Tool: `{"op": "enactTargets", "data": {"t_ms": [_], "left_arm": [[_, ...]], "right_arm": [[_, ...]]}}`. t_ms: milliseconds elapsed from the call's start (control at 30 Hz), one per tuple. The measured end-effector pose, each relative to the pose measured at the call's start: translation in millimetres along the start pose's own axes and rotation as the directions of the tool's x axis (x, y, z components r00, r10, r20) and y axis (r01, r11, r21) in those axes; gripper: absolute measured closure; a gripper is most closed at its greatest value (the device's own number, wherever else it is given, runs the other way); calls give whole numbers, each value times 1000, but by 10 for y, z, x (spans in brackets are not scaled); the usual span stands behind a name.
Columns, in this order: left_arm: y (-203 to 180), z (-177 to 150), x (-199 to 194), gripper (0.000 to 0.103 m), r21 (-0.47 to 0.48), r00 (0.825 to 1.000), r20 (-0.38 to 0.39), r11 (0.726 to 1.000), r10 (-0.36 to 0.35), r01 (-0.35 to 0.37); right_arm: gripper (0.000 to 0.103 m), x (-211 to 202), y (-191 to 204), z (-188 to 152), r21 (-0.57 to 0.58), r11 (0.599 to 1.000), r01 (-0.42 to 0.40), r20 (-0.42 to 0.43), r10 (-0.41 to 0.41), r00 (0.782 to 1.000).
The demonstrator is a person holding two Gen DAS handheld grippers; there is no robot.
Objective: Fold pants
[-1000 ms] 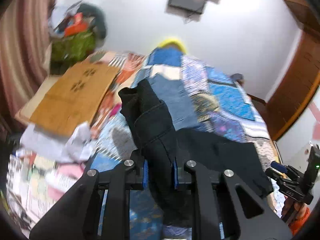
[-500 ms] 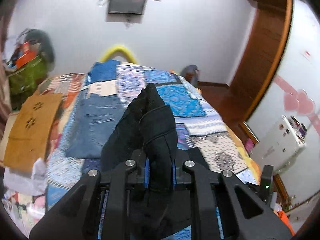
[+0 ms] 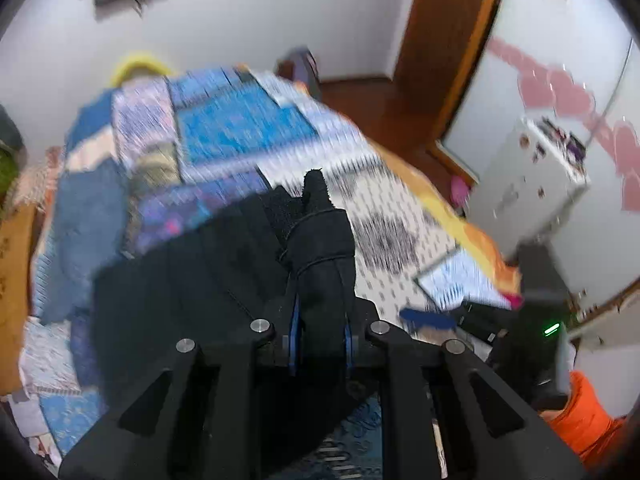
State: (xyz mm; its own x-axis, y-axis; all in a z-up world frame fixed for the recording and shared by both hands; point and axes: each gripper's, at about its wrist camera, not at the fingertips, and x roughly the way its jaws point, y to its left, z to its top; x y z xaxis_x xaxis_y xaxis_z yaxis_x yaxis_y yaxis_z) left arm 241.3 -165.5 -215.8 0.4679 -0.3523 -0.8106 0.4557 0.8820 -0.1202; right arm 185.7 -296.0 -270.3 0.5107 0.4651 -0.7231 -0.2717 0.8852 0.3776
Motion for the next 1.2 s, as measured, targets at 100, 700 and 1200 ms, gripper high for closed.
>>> {"op": "enactTargets", "data": {"t_ms": [100,700,1200], "left_arm": [[-118,-128,196,86,34,999,-54,999,4,-2],[953,298,-295,21,-7,947,76,950,312,-313],[2283,58,865,21,-3,905,-203,924,375,-383]], "right_arm": [[52,-93,-25,-42,10,1000,3,8,-3,1000],[47,-295,145,-193,6,1000,-5,32,5,999],[53,84,281,-32,-37,999,-35,-30,34,999]]}}
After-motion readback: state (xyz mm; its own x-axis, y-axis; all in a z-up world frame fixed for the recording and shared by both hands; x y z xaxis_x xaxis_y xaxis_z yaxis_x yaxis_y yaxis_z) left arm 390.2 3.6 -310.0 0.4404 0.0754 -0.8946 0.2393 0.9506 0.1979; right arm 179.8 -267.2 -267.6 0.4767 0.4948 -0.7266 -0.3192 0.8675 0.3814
